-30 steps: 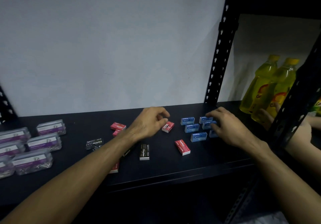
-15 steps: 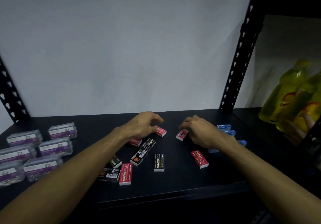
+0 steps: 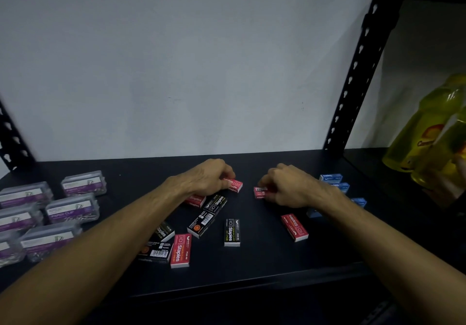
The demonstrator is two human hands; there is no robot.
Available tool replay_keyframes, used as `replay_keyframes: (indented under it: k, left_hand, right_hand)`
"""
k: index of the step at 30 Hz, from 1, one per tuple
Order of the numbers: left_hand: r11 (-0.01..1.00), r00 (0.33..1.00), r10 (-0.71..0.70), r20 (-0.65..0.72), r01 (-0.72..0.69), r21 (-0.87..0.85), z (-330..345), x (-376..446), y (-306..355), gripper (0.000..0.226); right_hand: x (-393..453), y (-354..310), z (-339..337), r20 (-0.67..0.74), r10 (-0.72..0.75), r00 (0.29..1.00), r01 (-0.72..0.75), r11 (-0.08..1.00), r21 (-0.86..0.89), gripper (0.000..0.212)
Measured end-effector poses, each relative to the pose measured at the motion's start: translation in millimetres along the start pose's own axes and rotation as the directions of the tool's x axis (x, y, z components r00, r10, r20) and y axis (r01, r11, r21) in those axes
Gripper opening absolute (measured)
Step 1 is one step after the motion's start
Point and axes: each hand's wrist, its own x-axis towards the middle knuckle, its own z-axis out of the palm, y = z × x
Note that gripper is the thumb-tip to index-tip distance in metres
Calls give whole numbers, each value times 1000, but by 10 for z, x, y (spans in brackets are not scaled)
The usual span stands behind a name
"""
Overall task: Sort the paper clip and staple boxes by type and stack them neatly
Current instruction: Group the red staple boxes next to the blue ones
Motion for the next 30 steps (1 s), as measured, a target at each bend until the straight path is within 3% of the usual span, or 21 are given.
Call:
replay_keyframes:
  k: [12, 25, 30]
  left_hand:
    - [993, 999, -2, -41, -3, -115, 34, -50, -41, 18]
    - [985, 996, -19, -89, 3, -175, 132, -27, -44, 16]
    - [989, 998, -9, -63, -1, -150, 109, -27, -38, 26]
  right_hand:
    - [-19, 9, -4, 39, 21, 999, -25, 995, 92, 34]
    - [2, 64, 35, -52, 36, 998, -26, 983, 184, 38]
    - [1, 86, 49, -99, 83, 992, -59, 973, 224, 43]
